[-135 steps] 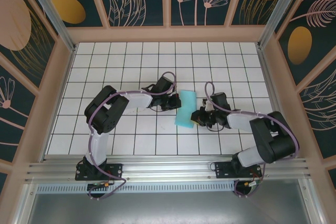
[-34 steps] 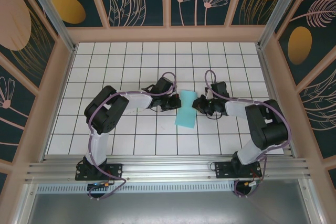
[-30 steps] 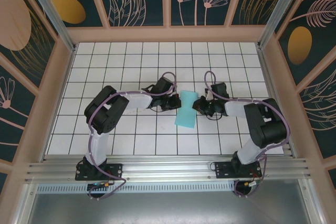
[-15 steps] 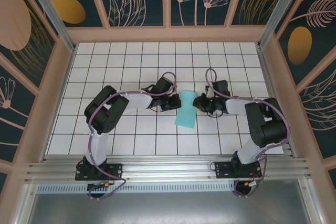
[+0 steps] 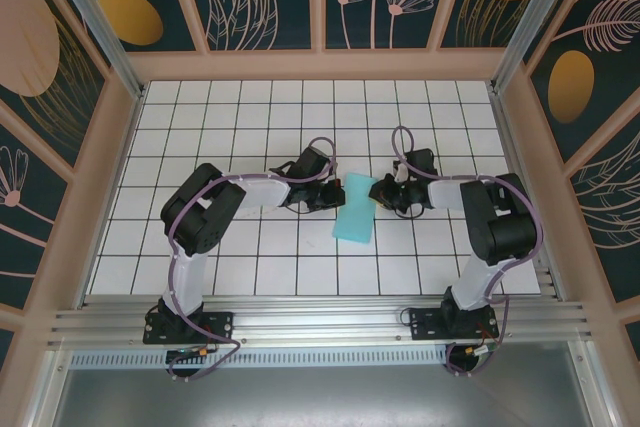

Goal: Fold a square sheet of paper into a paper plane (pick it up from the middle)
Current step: Fold the square sheet of paper in half at the center of the table.

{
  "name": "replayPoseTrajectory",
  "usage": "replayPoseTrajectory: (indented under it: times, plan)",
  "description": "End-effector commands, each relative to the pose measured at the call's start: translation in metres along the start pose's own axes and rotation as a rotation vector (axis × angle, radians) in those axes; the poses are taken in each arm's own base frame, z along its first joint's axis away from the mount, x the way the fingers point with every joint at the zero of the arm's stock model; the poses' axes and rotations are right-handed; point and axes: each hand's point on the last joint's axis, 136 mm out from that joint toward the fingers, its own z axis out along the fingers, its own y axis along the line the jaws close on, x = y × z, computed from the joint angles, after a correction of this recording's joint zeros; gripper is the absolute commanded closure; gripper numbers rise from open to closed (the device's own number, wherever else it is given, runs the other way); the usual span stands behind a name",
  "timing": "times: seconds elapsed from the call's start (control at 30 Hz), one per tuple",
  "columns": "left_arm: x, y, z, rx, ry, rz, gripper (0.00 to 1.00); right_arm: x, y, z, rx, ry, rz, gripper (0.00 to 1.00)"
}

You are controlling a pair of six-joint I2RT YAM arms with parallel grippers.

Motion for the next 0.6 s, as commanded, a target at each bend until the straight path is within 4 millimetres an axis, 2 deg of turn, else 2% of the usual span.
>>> replayPoseTrajectory:
  times: [0.0, 0.1, 0.2, 0.57]
  plan:
    - [0.033, 0.053, 0.011, -0.176, 0.089, -0.042, 1.0, -0.01, 0.008, -0.01, 0.02, -0.022, -0.025, 0.85]
    - [0.032, 0.053, 0.011, -0.176, 0.088, -0.042, 1.0, -0.021, 0.025, -0.017, -0.019, -0.04, -0.049, 0.85]
    - [0.032, 0.052, 0.011, -0.172, 0.089, -0.042, 1.0, -0.029, 0.026, -0.015, -0.025, -0.046, -0.054, 0.85]
    - [0.031, 0.051, 0.01, -0.171, 0.086, -0.041, 1.0, -0.022, -0.015, 0.012, 0.067, -0.002, 0.014, 0.86]
